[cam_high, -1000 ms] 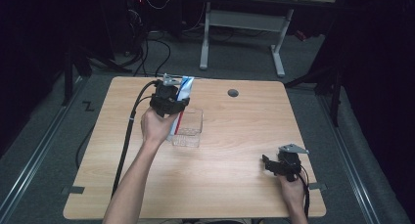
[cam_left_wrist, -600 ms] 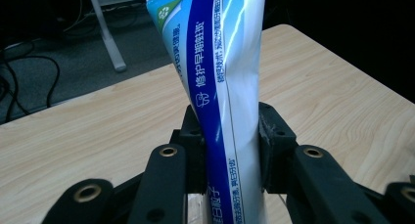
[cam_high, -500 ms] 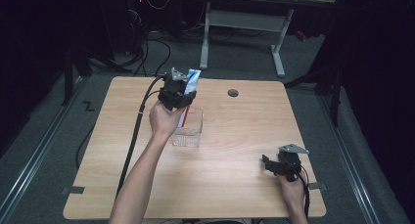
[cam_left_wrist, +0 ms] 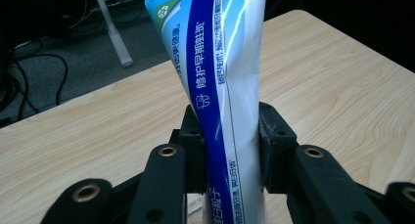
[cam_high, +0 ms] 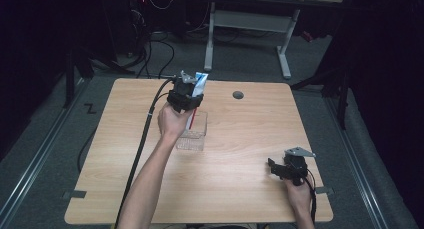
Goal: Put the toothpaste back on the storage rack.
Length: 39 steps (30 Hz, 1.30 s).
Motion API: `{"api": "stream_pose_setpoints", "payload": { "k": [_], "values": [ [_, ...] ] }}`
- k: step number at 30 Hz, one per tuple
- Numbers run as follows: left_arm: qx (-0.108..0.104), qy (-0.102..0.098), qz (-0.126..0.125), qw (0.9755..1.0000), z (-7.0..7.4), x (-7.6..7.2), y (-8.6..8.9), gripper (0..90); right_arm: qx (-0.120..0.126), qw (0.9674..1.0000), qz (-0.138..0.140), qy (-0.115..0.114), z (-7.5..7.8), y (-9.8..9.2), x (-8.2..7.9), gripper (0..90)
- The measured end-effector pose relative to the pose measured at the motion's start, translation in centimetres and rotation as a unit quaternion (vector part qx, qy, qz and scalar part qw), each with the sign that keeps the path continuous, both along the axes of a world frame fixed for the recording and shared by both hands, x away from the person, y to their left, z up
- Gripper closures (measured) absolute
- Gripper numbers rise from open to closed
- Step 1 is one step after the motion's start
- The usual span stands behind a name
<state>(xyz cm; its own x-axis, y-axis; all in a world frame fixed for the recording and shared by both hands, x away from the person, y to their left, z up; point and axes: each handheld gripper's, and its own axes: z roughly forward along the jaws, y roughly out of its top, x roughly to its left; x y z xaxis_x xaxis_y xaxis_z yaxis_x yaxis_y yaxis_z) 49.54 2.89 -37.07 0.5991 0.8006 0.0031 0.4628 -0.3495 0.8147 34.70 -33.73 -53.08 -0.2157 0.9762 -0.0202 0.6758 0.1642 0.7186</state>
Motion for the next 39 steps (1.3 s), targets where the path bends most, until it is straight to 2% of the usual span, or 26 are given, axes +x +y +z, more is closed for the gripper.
{"api": "stream_pose_setpoints", "payload": {
  "k": [14,27,31,38,39],
  "values": [
    [0.013,-0.004,0.003,0.9999,-0.7,0.3,-0.3,68.5,0.001,1.0,0.0,0.0,0.0,0.0,0.0,25.1],
    [0.015,0.003,0.012,0.9998,-1.7,0.2,0.6,68.4,0.0,1.0,0.0,0.0,0.0,0.0,0.0,25.1],
    [0.009,0.007,0.016,0.9998,-2.0,0.3,0.8,68.3,0.0,1.0,0.0,0.0,0.0,0.0,0.0,25.1],
    [0.012,0.006,0.02,0.9997,-2.3,0.1,0.9,68.2,0.0,1.0,0.0,0.0,0.0,0.0,0.0,25.1],
    [0.019,0.004,0.021,0.9996,-2.4,-0.1,1.0,68.1,0.0,1.0,0.0,0.0,0.0,0.0,0.0,25.1]
  ]
}}
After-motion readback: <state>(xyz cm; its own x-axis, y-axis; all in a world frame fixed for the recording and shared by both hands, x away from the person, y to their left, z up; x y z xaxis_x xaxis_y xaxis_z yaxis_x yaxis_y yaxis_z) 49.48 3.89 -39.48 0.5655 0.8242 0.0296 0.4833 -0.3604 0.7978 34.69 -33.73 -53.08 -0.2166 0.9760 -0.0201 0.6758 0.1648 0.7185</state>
